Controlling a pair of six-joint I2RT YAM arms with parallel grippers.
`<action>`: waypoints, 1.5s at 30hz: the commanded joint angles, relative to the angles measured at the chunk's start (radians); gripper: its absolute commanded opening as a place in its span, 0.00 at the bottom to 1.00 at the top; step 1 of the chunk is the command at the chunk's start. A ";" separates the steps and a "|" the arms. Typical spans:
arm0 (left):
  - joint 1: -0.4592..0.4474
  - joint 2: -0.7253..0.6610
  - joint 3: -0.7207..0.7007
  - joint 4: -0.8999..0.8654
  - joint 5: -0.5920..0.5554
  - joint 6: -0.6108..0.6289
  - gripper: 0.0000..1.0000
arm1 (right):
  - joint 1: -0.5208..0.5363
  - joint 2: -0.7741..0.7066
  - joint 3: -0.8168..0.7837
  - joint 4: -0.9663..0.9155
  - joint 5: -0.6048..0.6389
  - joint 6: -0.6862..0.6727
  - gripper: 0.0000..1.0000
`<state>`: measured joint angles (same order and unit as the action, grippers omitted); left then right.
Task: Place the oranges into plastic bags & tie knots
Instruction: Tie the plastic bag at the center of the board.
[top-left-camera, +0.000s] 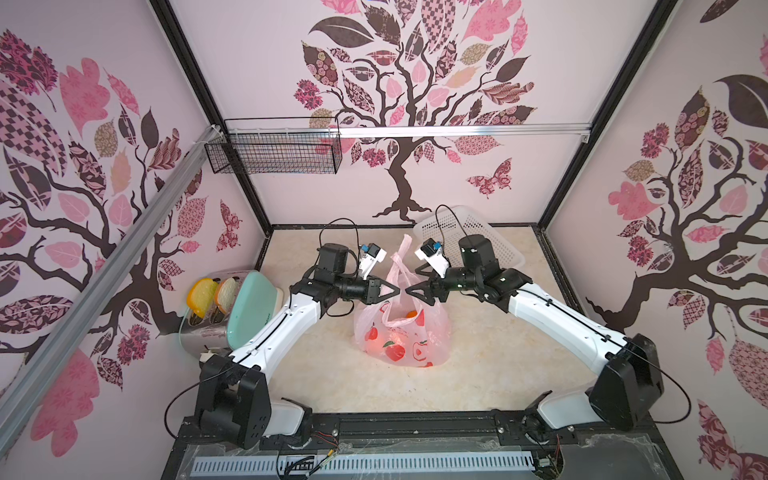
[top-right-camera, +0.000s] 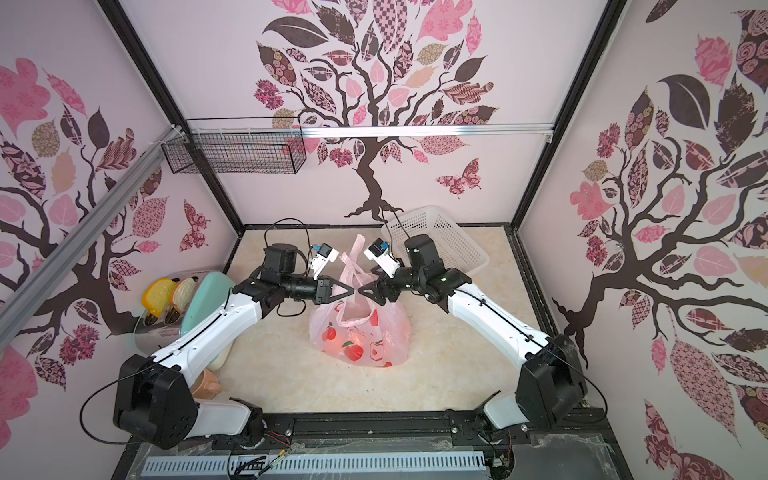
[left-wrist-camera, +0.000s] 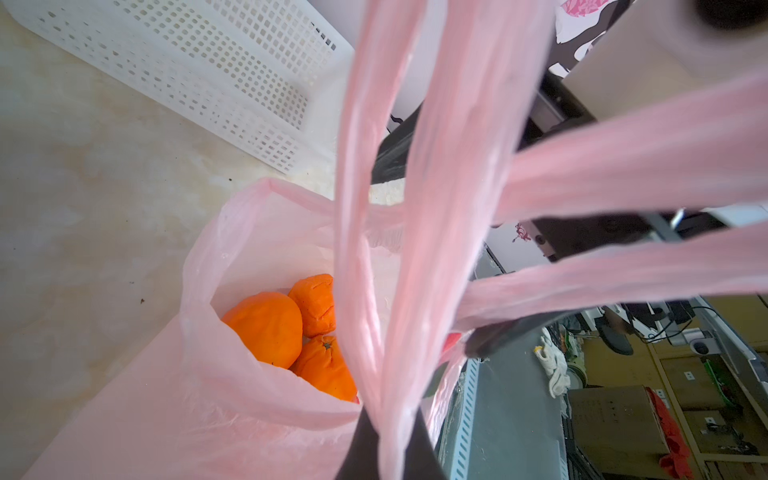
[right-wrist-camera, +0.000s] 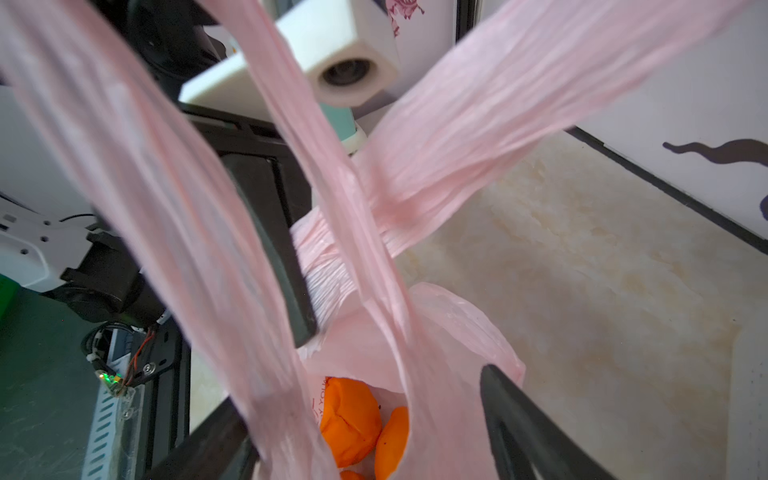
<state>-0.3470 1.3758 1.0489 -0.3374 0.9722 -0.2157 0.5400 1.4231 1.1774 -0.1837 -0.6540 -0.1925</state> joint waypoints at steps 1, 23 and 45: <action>0.000 -0.010 -0.003 0.008 0.005 0.026 0.00 | -0.037 -0.022 -0.018 0.024 -0.163 0.015 0.85; 0.000 -0.033 -0.003 -0.018 0.001 0.041 0.00 | 0.007 0.069 -0.023 0.085 -0.132 -0.033 0.49; 0.002 -0.028 0.003 -0.026 0.008 0.042 0.00 | -0.036 0.075 -0.041 0.095 -0.222 0.048 0.43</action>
<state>-0.3470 1.3659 1.0489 -0.3618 0.9710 -0.1837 0.4973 1.4986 1.1385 -0.1028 -0.8227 -0.1658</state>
